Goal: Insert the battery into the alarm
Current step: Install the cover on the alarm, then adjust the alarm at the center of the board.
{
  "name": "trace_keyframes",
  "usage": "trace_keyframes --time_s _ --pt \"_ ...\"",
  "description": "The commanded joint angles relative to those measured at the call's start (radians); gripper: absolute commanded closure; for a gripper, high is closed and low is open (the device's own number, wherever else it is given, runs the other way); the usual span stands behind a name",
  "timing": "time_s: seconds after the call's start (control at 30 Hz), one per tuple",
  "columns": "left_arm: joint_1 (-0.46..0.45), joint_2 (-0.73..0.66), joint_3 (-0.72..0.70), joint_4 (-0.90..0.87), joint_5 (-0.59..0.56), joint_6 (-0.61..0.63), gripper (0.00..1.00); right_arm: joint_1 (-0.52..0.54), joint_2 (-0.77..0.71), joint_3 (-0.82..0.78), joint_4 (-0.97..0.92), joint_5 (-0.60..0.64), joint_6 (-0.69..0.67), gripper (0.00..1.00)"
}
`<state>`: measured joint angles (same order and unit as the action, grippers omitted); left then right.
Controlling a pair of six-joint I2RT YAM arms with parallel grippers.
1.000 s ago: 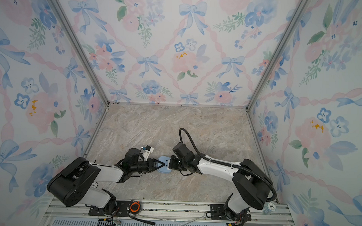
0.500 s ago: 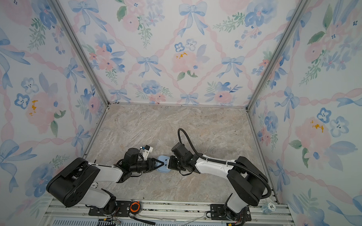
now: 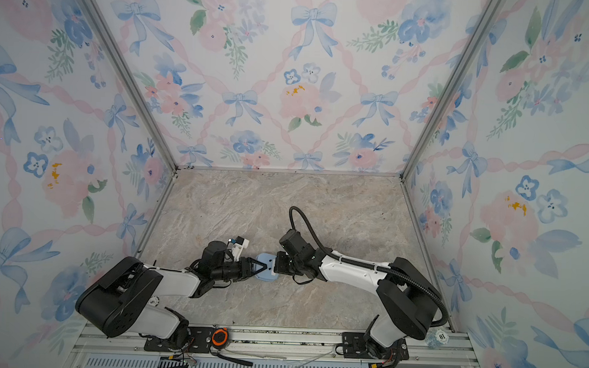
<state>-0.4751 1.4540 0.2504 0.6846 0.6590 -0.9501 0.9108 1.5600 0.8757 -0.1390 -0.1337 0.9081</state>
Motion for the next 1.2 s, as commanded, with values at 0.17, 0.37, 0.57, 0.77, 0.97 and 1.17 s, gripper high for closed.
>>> trace_keyframes --time_s 0.17,0.37,0.57,0.77,0.97,1.17 --pt "0.001 0.016 -0.008 -0.06 -0.025 0.034 1.0 -0.004 0.089 0.029 0.028 -0.006 -0.009 1.0" --pt "0.001 0.018 -0.006 -0.06 -0.018 0.036 1.0 0.002 0.117 0.028 0.039 -0.017 -0.009 1.0" --pt "0.006 -0.005 0.005 -0.094 -0.044 -0.073 1.0 0.006 -0.008 0.035 -0.029 0.062 -0.072 0.84" --pt "0.027 -0.035 0.051 -0.186 -0.037 -0.28 1.0 0.075 -0.132 0.075 -0.171 0.315 -0.381 0.53" --pt "0.029 -0.094 0.119 -0.288 0.019 -0.487 1.0 0.243 -0.133 0.109 -0.249 0.462 -0.647 0.26" --pt "0.03 -0.158 0.191 -0.392 0.064 -0.543 1.0 0.347 -0.031 0.191 -0.353 0.613 -0.793 0.17"
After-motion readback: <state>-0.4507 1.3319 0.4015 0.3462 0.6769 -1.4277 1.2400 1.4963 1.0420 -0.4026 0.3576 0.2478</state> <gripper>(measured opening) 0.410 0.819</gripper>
